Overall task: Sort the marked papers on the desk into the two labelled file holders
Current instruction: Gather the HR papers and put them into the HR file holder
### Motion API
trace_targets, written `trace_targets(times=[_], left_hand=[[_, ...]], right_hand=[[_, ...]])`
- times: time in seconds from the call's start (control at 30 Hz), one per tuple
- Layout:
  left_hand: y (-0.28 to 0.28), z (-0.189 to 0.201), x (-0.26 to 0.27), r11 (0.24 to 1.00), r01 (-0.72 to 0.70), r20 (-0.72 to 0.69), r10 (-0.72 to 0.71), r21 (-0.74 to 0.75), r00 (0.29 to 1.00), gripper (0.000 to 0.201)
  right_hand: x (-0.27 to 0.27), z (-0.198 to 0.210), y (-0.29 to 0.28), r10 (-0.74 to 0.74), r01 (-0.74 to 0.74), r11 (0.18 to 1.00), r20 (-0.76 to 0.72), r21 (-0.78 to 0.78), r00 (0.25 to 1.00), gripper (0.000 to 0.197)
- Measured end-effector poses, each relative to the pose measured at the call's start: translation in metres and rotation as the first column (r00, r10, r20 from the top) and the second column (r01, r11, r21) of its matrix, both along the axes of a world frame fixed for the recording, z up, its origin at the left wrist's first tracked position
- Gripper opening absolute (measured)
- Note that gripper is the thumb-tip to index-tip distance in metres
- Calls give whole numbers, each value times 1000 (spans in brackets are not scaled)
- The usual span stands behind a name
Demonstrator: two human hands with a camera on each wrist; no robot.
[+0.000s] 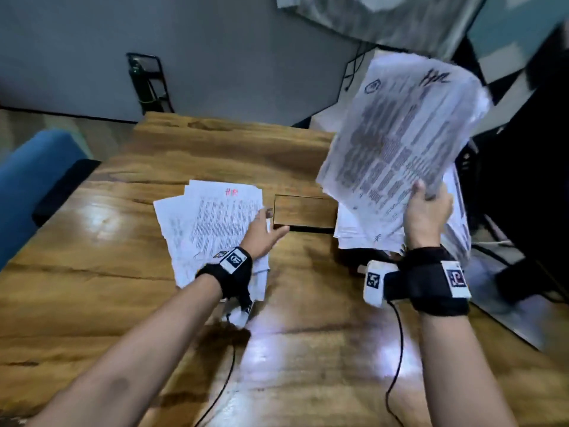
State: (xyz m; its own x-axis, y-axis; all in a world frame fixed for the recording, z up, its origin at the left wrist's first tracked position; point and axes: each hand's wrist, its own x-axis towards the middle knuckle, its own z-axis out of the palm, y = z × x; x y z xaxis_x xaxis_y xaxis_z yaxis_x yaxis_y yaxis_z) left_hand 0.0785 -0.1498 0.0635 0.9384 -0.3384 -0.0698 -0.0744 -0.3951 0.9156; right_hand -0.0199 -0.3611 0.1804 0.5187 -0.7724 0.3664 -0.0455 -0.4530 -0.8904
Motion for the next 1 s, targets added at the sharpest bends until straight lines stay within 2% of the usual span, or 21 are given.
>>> trace_targets(times=[0.07, 0.17, 0.23, 0.3, 0.33, 0.37, 0.4, 0.43, 0.5, 0.6, 0.7, 0.8, 0.87, 0.93, 1.0], left_hand=[[-34, -7, 2, 994, 92, -109, -85, 62, 990, 80], [-86, -13, 10, 990, 113, -281, -86, 81, 956, 101], [-114, -23, 18, 996, 81, -387, -65, 24, 920, 119], [-145, -49, 33, 998, -17, -466, -16, -67, 885, 149], [-160, -55, 36, 994, -56, -500, 1, -96, 866, 157], [-167, -50, 33, 985, -93, -520, 5, -145, 854, 154], [-173, -42, 28, 975, -118, -530, 1, -187, 848, 138], [-179, -30, 21, 967, -129, -537, -10, -221, 844, 112], [-189, -34, 19, 960, -138, -541, -16, -242, 841, 67], [-192, -32, 21, 945, -160, -525, -15, -286, 851, 36], [-189, -14, 29, 910, -193, -452, 6, -368, 892, 24], [-183, 4, 38, 905, -185, -350, 43, -383, 936, 14], [-179, 6, 42, 908, -145, -327, 9, -393, 945, 18], [-173, 4, 42, 919, -133, -341, -2, -371, 940, 33], [-168, 3, 40, 921, -126, -345, -10, -368, 939, 23]], right_hand=[[-2, 13, -25, -96, 97, 995, 26, -34, 995, 32], [-6, 15, -63, -142, 141, 988, -10, -70, 990, 30], [-9, 9, -77, -165, 163, 984, -17, -77, 986, 30], [-10, 5, -89, -174, 172, 981, -17, -88, 985, 33], [-9, 3, -95, -167, 164, 981, -20, -105, 986, 34], [-9, 2, -96, -156, 153, 981, -24, -119, 987, 36], [-7, 0, -98, -149, 143, 980, -31, -138, 988, 37], [-4, -3, -100, -140, 132, 979, -41, -157, 989, 39], [1, -10, -102, -110, 99, 974, -42, -203, 993, 47], [10, -14, -96, -32, 28, 977, -16, -210, 999, 57], [20, -24, -84, 53, -66, 981, -75, -183, 996, 65], [37, -58, -78, 229, -257, 961, -217, -107, 949, 76], [44, -81, -78, 354, -372, 928, -365, 23, 861, 78], [47, -99, -81, 408, -390, 909, -509, 148, 758, 69], [47, -109, -83, 412, -394, 903, -615, 174, 672, 59]])
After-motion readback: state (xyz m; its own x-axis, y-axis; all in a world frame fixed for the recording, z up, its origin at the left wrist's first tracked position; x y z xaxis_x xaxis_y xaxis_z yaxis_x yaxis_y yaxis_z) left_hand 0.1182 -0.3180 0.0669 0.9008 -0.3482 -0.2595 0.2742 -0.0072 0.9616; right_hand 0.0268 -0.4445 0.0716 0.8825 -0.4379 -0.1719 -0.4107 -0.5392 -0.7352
